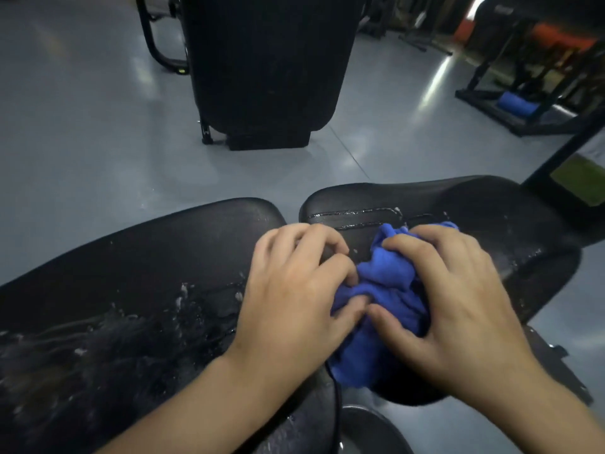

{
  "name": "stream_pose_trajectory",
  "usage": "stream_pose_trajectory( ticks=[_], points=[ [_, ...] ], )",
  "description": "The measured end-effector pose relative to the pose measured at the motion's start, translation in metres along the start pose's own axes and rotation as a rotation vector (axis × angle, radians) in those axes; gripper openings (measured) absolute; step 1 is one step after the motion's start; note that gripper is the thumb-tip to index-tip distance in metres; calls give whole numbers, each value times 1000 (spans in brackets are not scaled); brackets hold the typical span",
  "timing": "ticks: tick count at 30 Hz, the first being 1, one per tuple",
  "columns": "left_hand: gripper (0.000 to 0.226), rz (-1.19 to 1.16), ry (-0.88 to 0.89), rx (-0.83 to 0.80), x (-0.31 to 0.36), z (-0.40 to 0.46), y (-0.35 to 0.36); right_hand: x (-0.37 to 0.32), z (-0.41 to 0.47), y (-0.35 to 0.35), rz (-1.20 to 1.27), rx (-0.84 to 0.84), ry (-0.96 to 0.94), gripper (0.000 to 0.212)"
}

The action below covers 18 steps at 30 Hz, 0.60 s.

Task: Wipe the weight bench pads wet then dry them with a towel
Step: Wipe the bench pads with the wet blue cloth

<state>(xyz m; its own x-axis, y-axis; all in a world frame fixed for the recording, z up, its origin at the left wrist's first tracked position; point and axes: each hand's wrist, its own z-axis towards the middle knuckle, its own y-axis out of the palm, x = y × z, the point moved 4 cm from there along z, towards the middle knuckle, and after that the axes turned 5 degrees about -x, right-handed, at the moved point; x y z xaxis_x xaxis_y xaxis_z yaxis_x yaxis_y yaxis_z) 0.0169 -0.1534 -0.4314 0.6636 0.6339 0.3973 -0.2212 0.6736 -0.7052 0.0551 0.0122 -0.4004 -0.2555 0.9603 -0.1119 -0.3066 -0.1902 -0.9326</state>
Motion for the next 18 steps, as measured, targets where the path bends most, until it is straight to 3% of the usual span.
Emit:
stream_pose_trajectory(
  ticks=[5,9,18],
  points=[
    [20,45,15,-78,2,-2,-6,-4,-8,2,-39,-3,26,70],
    [35,97,-42,-167,-5,-24,-32,-5,-10,3,-28,-27,58,76],
    [36,237,-180,-192,-2,-89,-64,-23,-7,19,-218,-85,149,84]
  ],
)
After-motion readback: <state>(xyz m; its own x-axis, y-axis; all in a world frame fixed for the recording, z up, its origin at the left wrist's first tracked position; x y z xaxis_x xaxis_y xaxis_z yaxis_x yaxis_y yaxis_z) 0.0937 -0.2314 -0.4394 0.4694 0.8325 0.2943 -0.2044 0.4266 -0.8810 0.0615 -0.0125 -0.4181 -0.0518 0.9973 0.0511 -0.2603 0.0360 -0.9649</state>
